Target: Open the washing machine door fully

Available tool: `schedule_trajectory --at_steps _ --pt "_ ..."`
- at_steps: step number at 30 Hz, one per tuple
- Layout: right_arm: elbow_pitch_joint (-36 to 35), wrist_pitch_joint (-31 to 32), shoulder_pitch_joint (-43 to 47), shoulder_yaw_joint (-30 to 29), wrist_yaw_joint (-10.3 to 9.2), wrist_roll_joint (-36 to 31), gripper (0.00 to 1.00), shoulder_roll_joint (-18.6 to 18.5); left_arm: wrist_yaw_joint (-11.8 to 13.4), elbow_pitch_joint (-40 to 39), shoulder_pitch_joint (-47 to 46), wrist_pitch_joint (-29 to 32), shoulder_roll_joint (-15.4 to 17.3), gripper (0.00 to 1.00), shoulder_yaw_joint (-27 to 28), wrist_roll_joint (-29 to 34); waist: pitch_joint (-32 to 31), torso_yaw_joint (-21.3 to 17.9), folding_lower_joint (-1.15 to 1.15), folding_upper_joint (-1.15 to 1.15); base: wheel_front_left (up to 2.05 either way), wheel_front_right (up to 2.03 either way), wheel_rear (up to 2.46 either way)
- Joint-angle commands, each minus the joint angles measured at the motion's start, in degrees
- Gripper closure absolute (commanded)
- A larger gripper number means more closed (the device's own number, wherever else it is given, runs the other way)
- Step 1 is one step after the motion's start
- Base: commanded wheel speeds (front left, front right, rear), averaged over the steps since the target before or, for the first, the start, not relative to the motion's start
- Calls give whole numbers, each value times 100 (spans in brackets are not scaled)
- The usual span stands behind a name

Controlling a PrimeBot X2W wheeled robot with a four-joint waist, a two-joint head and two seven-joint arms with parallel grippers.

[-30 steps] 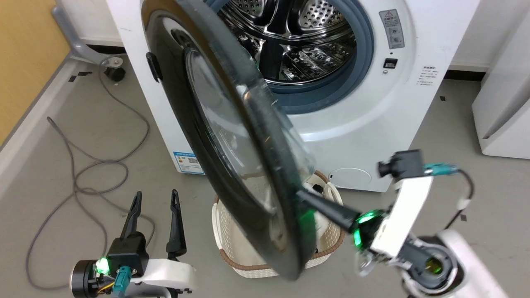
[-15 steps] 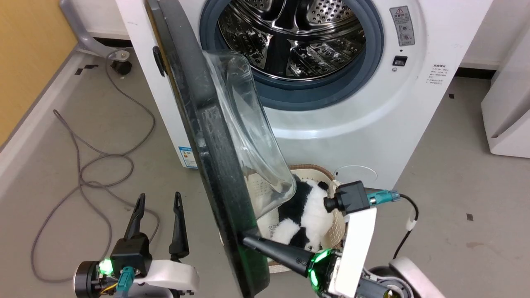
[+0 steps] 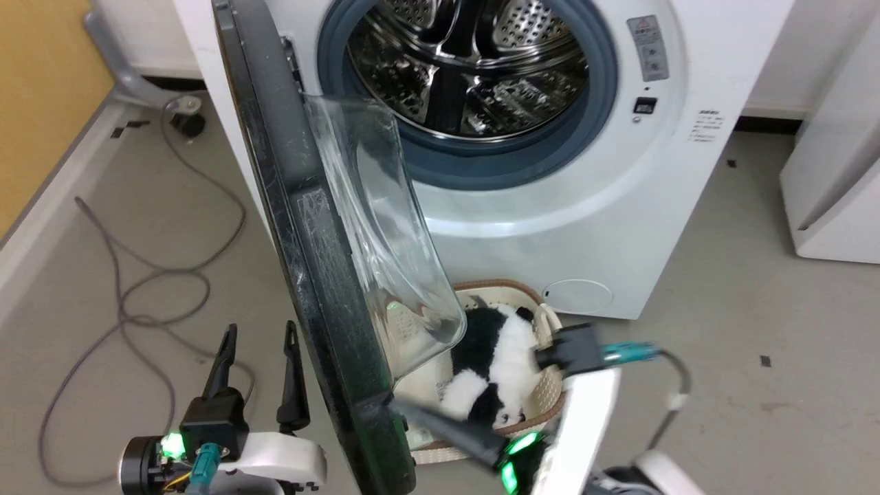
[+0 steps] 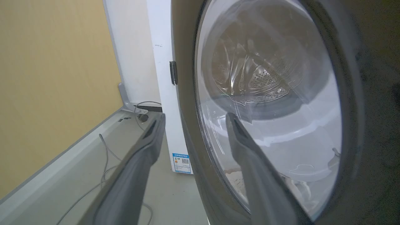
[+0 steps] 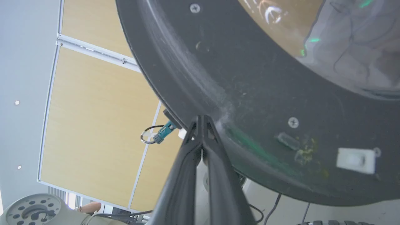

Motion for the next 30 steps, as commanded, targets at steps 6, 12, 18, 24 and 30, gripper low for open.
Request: schedule_trajectory --at_steps 6,12,18,24,30 --pt "-472 -1287 156 -799 6 -412 100 -196 0 -13 153 -30 7 0 126 14 -151 -190 0 0 0 0 0" --pt "-611 -2905 106 -1307 6 -1507 100 -720 -49 -25 234 -30 7 0 227 42 -214 -315 0 0 0 0 0" --pt "-136 -4287 129 -1573 6 -3633 100 -1432 -79 -43 309 -30 18 0 371 57 -282 -407 0 0 0 0 0" --pt "-204 -4334 414 -2873 6 -6386 100 -1060 -92 -83 358 -30 18 0 494 71 -291 -472 0 0 0 0 0" --pt "-335 -4336 1044 -3603 6 -7979 100 -450 -115 -111 378 -30 17 0 567 61 -296 -476 0 0 0 0 0"
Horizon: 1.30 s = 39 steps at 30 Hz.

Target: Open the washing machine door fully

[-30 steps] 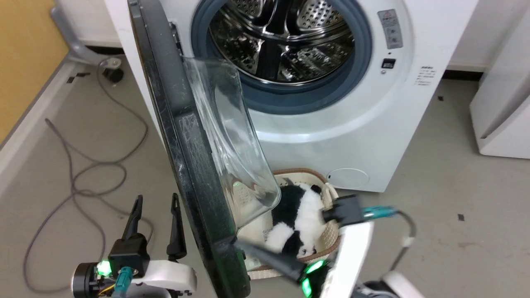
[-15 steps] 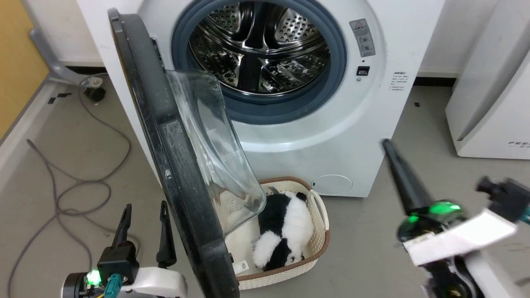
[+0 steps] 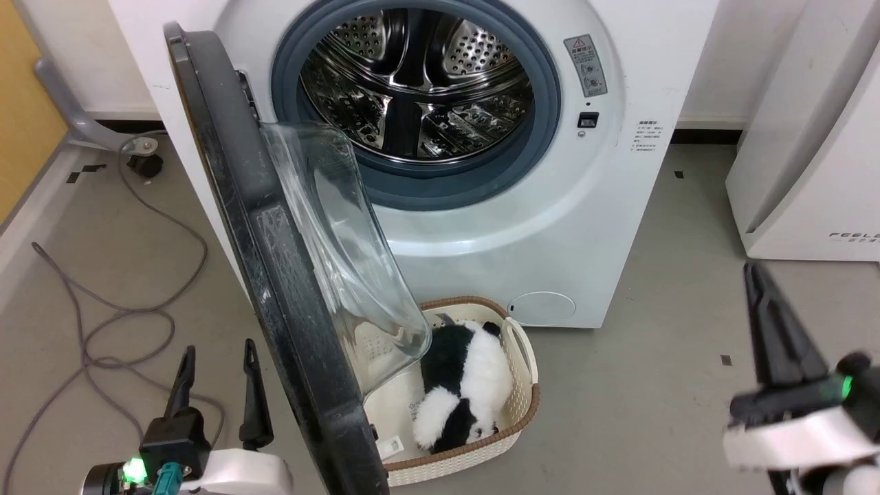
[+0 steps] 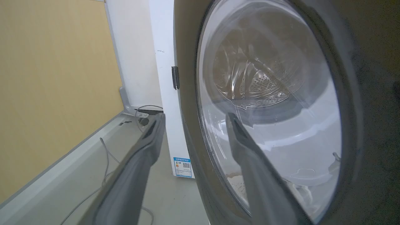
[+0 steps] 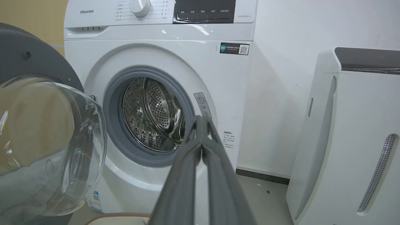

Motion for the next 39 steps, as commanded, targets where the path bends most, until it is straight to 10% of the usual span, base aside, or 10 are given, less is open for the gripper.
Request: schedule_trajectory --at_steps 1,10,11,12,13,26,27,28,39 --pt "39 -24 233 -159 3 -187 100 177 -13 -23 94 -32 14 0 21 7 -1 4 0 0 0 0 0" --pt "680 -24 781 -350 3 32 100 644 -88 -25 88 -32 11 0 34 -28 6 38 0 0 0 0 0" --pt "741 -24 803 -323 3 60 70 661 -93 -21 90 -32 10 0 33 -34 5 40 0 0 0 0 0" --pt "837 -24 837 -293 3 68 11 676 -97 -16 92 -32 10 0 34 -38 2 41 0 0 0 0 0" --pt "903 -24 853 -245 3 25 0 686 -102 -12 94 -32 9 0 32 -40 -1 45 0 0 0 0 0" --pt "1149 -25 894 -334 3 -166 0 739 -115 26 76 -32 6 0 37 -68 -44 113 0 0 0 0 0" --pt "1153 -25 899 -327 3 -166 0 740 -114 29 74 -32 6 30 45 -72 -50 119 0 0 0 0 0" --pt "1158 -25 903 -325 3 -165 0 740 -117 29 69 -32 6 100 55 -79 -57 127 0 0 0 0 0" --pt "1138 -25 951 -311 3 -88 0 741 -256 -721 -346 -32 37 100 412 -107 -109 266 0 0 0 0 0"
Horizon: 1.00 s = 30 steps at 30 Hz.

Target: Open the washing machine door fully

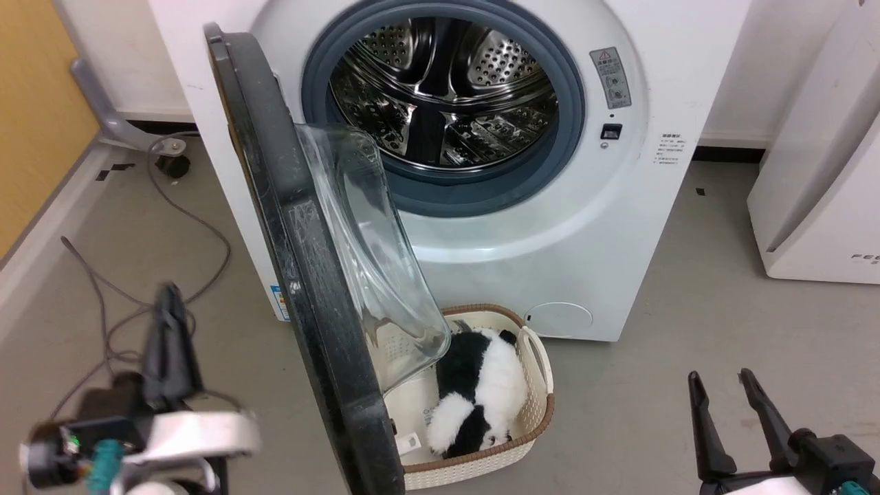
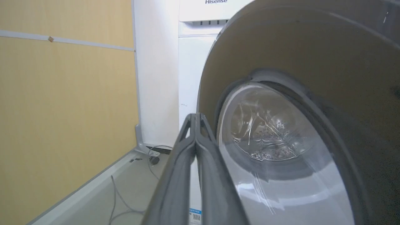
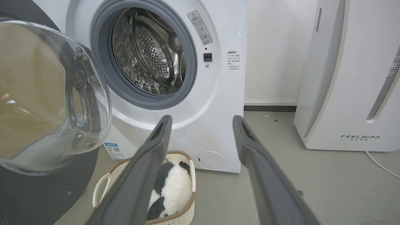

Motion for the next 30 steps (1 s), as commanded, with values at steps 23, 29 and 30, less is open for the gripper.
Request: schedule_trajectory --at_steps 23,29,30 --pt "41 -25 185 131 3 58 0 29 -697 -2922 -526 -31 16 100 -2002 312 -50 -85 0 0 0 0 0" --pt "66 -25 172 135 3 59 0 29 -841 -2859 -538 -31 8 100 -2934 256 -43 -100 0 0 0 0 0" --pt "70 -25 170 140 3 61 0 29 -859 -2812 -526 -30 7 100 -3083 268 -41 -106 0 0 0 0 0"
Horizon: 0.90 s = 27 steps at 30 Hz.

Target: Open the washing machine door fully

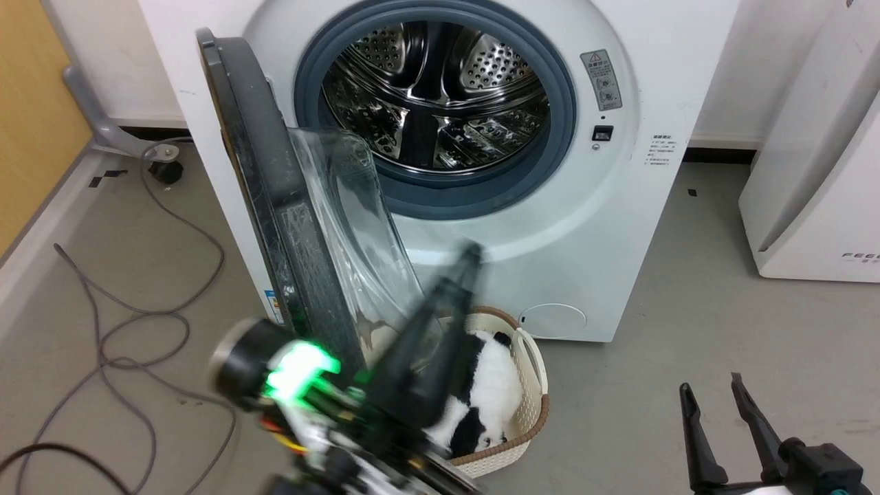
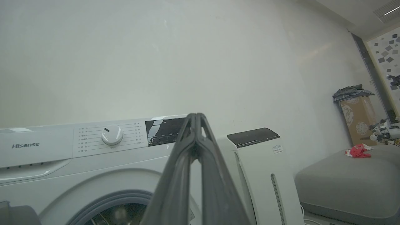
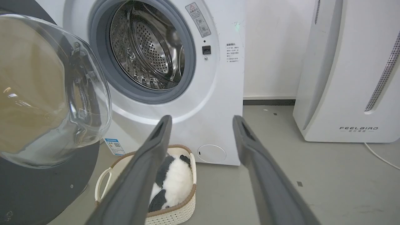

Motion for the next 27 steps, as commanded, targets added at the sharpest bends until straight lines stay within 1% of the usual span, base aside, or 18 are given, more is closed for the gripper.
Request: schedule_trajectory --at_steps 1,6,13,17,18,23,27 --pt "20 -25 45 15 3 14 0 26 -31 66 -31 -24 12 100 -183 -15 5 -10 0 0 0 0 0" --pt "25 -25 47 15 3 24 0 26 -68 318 61 18 9 100 -743 -21 23 -36 0 0 0 0 0" --pt "10 -25 62 -28 3 34 0 26 14 644 290 115 9 100 -1177 158 67 -12 0 0 0 0 0" --pt "7 -25 73 -46 3 40 0 26 132 803 430 152 74 100 -1201 262 97 56 0 0 0 0 0" --pt "11 -25 77 -59 3 49 0 26 221 931 570 191 157 100 -1180 306 115 114 0 0 0 0 0" --pt "32 -25 81 -92 3 53 0 26 334 1141 797 238 302 100 -1140 331 142 217 0 0 0 0 0" --pt "49 -25 70 -105 3 52 0 26 459 1397 934 229 391 100 -1005 284 164 283 0 0 0 0 0"
